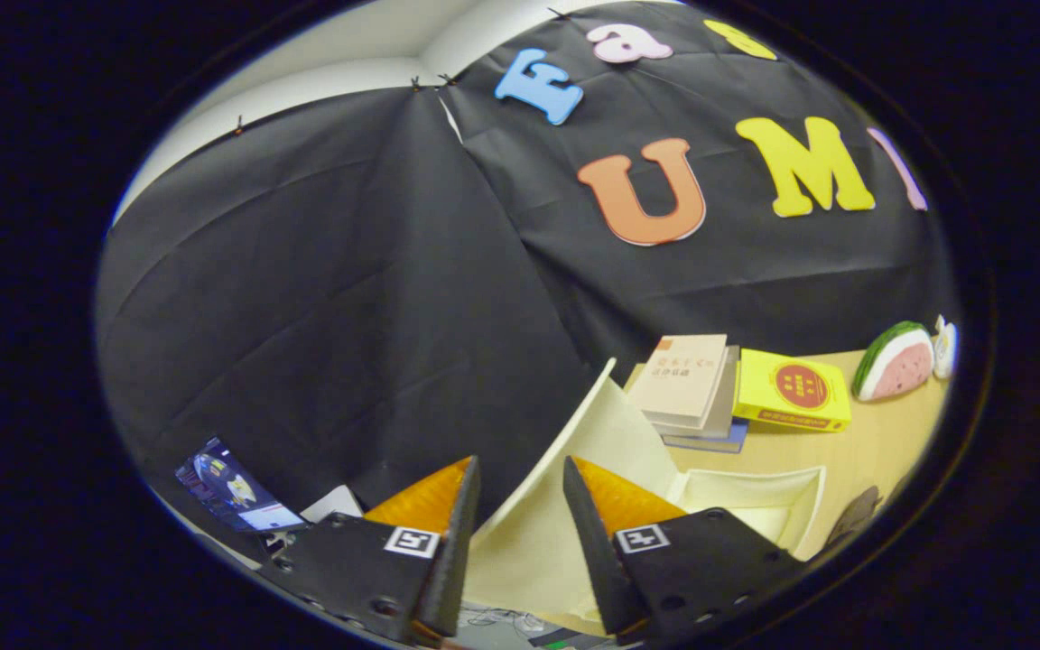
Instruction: Open the storage box then place both shoes into the box .Put the left shoe in first, then the right shoe, with the right side of both shoes facing outward in a uniform manner.
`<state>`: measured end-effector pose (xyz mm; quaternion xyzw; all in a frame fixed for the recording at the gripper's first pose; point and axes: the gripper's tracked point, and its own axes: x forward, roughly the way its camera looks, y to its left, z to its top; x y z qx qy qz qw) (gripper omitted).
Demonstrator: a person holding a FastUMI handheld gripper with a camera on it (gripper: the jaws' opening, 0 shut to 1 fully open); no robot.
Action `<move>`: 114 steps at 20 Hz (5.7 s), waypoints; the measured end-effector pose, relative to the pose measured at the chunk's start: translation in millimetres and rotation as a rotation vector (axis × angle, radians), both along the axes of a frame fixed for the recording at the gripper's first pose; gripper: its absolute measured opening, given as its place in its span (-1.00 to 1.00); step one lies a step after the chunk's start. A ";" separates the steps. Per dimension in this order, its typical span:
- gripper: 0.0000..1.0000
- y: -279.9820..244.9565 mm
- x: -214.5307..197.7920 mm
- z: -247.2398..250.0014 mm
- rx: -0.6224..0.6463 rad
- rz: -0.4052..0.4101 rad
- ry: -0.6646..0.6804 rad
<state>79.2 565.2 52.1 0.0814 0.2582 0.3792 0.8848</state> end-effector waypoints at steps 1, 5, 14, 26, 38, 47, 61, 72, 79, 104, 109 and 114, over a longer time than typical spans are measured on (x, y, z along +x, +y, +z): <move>0.42 -1.6 -4.3 3.1 -0.009 0.002 -0.022; 0.88 -26.5 -13.9 9.3 -0.041 -0.009 -0.094; 0.91 -179.3 19.3 -53.6 -0.213 -0.159 -0.091; 0.92 -419.9 59.1 -213.3 -0.576 -0.384 0.130; 0.39 -496.7 74.0 -327.2 -0.712 -0.413 0.434; -0.99 -474.5 65.4 -330.3 -0.557 -0.457 0.628; -1.00 -407.1 57.9 -157.7 -0.222 -0.537 0.564; -0.99 -233.9 54.9 -159.2 -0.234 -0.357 0.482; -0.99 -158.8 48.0 -234.3 -0.371 -0.365 0.509; 0.30 -140.7 32.1 -270.3 -0.508 -0.266 0.528; 0.85 -167.3 16.7 -204.0 -0.471 -0.205 0.437; 0.92 -234.7 9.3 -151.5 -0.473 -0.200 0.346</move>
